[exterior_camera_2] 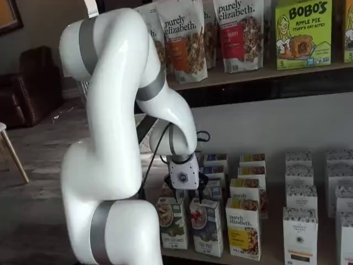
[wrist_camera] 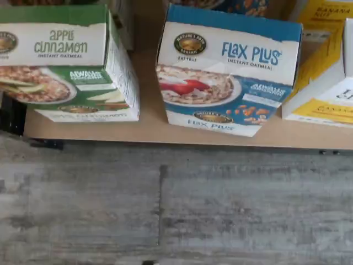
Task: Pick up the blue and white box that is on the bottom shelf, the second box from the left
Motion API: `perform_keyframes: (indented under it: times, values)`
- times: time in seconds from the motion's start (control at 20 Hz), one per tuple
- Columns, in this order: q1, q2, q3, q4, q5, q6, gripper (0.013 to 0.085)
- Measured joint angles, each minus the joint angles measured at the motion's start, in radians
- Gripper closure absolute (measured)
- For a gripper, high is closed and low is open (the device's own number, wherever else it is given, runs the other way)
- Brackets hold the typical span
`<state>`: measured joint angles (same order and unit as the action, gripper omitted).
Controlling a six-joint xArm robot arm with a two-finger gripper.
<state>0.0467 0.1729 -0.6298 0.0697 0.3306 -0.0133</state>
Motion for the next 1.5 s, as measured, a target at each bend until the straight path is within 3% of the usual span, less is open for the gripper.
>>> perform_keyframes:
  times: [0.35,0.85,1.3,1.5]
  values:
    - [-0.016,0.111,-0.073,-0.040,-0.045,0.021,0.0130]
    - [-0.023,0.236,-0.180,-0.032,-0.071,0.005,0.0130]
    - [-0.030,0.322,-0.272,-0.154,-0.082,0.117,0.0130]
    - [-0.030,0.355,-0.314,-0.146,-0.072,0.108,0.0130]
